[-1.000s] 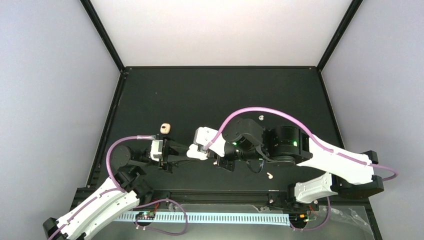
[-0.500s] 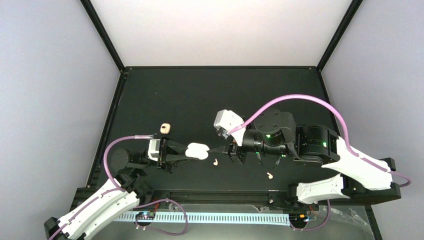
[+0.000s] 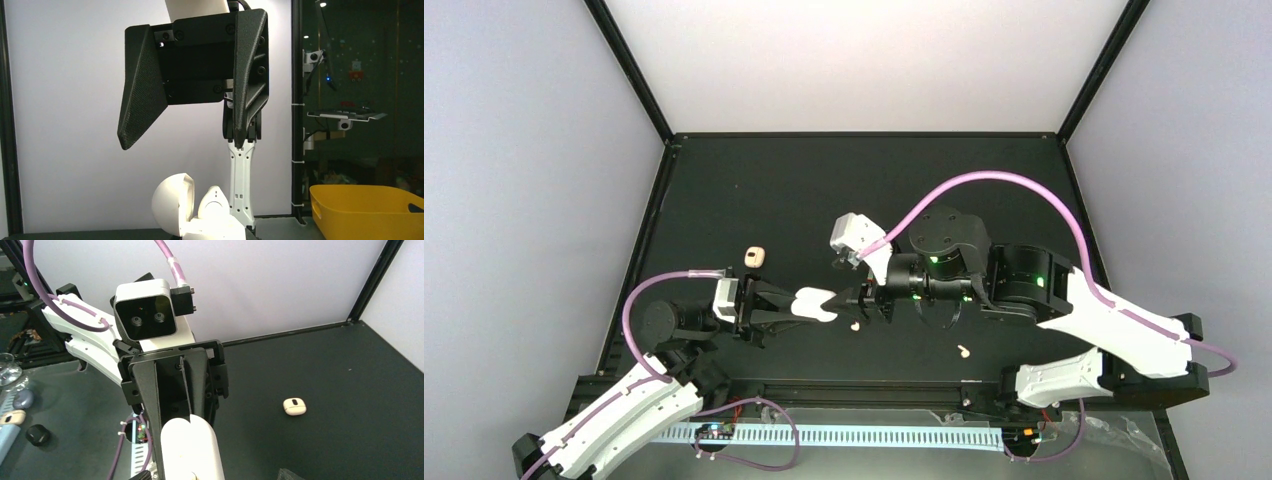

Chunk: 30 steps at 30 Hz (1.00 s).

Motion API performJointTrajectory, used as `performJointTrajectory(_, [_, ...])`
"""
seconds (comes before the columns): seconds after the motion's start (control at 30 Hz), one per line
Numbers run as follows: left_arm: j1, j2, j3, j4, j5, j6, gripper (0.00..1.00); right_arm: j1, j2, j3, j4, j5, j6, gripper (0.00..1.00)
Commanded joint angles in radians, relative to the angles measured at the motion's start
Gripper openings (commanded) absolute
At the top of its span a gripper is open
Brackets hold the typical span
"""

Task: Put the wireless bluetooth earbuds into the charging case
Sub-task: Adjust the earbud with the charging case.

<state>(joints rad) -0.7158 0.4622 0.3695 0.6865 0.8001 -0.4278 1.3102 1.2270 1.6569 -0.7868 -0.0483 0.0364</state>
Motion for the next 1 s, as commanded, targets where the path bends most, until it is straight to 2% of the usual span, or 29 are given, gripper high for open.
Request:
performJointTrajectory(0.0, [-0.007, 0.012, 0.016, 0.059, 0.03, -0.02, 0.02, -0.009, 0.02, -0.003, 0.022, -0.048, 0.022, 0.64])
performJointTrajectory(0.8, [-0.008, -0.007, 0.036, 0.028, 0.051, -0.005, 0.02, -0.057, 0.057, -0.024, -0.017, 0.023, 0.059, 0.62])
performJointTrajectory(0.97, [-0.008, -0.013, 0.03, -0.008, 0.036, 0.017, 0.02, -0.057, 0.007, -0.039, 0.026, -0.027, 0.054, 0.65])
